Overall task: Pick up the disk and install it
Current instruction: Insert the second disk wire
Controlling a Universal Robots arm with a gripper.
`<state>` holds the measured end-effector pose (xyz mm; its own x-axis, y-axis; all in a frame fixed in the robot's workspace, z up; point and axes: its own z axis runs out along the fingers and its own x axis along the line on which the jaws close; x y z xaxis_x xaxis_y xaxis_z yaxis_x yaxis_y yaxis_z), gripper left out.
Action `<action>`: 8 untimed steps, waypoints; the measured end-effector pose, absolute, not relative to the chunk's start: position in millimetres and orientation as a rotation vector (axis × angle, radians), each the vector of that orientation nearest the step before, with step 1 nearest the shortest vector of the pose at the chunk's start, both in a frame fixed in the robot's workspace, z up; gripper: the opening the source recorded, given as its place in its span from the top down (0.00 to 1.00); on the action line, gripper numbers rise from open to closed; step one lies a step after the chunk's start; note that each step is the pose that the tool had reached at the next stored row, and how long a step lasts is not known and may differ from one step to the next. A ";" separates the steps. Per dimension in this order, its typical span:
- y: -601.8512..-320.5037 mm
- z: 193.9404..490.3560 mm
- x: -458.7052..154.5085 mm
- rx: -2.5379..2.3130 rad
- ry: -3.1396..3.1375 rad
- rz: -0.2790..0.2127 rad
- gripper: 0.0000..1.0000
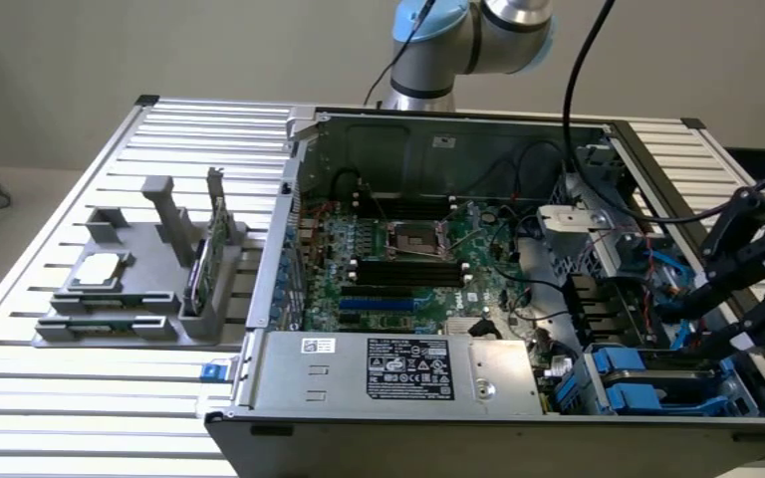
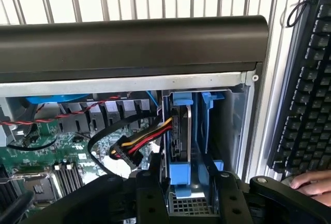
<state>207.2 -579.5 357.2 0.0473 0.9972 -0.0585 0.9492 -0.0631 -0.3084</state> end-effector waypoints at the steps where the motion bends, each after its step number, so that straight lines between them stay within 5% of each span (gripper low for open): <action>1: -579.6 359.4 207.2 -2.129 -2.011 0.384 0.57; 8: -579.6 369.2 207.2 -2.125 -2.008 0.389 0.57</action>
<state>207.2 -579.6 369.2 0.0469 0.9972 -0.0580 0.9468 -0.0629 -0.3156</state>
